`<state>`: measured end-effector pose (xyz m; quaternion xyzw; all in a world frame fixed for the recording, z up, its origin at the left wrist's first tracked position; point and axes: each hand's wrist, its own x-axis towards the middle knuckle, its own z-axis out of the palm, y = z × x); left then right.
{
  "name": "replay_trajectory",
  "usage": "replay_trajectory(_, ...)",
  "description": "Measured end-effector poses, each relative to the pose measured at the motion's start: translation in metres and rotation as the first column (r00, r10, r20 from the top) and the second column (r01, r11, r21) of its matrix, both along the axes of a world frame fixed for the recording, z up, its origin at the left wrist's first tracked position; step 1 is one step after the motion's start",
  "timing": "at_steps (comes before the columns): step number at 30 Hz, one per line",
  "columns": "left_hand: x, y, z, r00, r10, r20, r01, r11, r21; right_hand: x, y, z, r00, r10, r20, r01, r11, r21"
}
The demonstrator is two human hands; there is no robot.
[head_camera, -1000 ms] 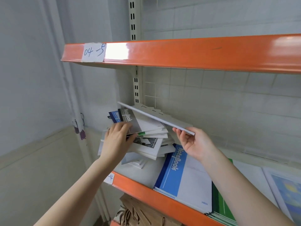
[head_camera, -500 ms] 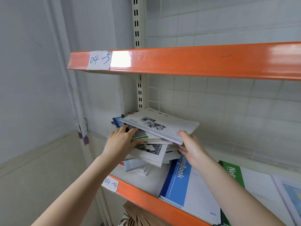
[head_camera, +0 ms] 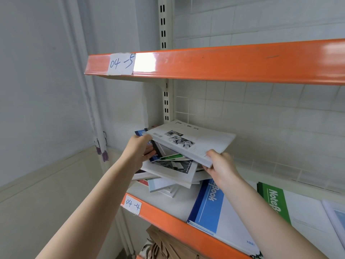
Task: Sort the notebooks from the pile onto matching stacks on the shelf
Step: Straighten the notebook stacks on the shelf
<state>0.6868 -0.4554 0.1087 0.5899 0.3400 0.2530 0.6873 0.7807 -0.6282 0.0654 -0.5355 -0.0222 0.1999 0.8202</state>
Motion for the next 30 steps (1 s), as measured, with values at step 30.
replay_trajectory(30, -0.004, -0.075, -0.007, 0.911, -0.369, 0.183, 0.410, 0.848, -0.335, -0.052, -0.072, -0.003, 0.943, -0.028, 0.331, 0.092, 0.979, -0.180)
